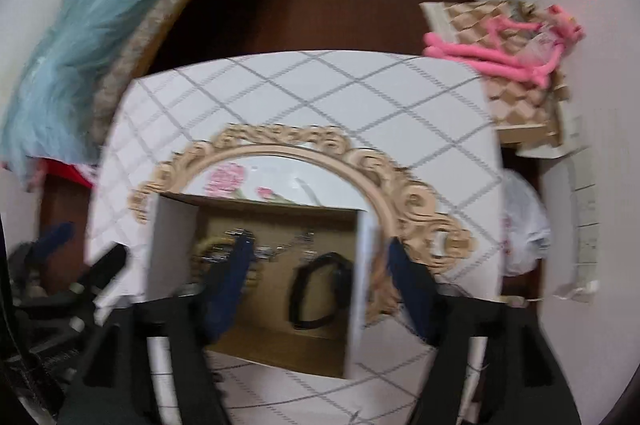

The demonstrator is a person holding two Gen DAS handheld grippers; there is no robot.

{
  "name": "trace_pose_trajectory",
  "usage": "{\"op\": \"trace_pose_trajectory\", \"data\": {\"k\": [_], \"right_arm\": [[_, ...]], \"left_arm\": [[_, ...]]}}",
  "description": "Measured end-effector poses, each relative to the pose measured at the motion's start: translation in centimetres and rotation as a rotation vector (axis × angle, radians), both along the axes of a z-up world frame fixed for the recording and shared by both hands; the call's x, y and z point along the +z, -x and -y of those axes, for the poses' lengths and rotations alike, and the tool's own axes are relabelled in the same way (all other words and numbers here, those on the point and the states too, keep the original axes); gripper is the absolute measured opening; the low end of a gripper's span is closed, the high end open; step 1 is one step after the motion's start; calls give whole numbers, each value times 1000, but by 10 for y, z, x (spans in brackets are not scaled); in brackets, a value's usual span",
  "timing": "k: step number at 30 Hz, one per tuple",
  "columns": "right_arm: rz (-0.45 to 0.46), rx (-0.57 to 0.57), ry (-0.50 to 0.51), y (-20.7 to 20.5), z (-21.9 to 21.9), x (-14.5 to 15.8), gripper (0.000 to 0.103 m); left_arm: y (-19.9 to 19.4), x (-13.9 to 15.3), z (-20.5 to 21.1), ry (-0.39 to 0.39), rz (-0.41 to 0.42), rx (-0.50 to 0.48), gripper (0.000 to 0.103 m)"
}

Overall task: Organize jewelry
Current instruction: 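Carry the pendant chain and bead bracelet into the box and open both grippers, then lift both grippers out of the box toward the black rings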

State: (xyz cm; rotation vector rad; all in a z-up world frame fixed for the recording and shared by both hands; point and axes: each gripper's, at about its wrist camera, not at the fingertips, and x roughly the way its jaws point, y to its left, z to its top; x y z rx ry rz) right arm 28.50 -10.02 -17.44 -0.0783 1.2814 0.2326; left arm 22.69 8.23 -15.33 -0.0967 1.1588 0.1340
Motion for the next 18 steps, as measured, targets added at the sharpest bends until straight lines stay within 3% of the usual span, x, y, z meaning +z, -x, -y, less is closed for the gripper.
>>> {"op": "trace_pose_trajectory", "data": {"k": [1, 6, 13, 18], "right_arm": [[18, -4, 38, 4, 0, -1, 97], [37, -35, 136, 32, 4, -19, 98], [44, -57, 109, 60, 7, -26, 102], [80, -75, 73, 77, 11, -10, 102]], "left_arm": [[2, -1, 1, -11, 5, 0, 103], [12, -10, 5, -18, -6, 2, 103], [27, -8, 12, -24, -1, -4, 103], [41, 7, 15, -21, 29, -10, 103]]}}
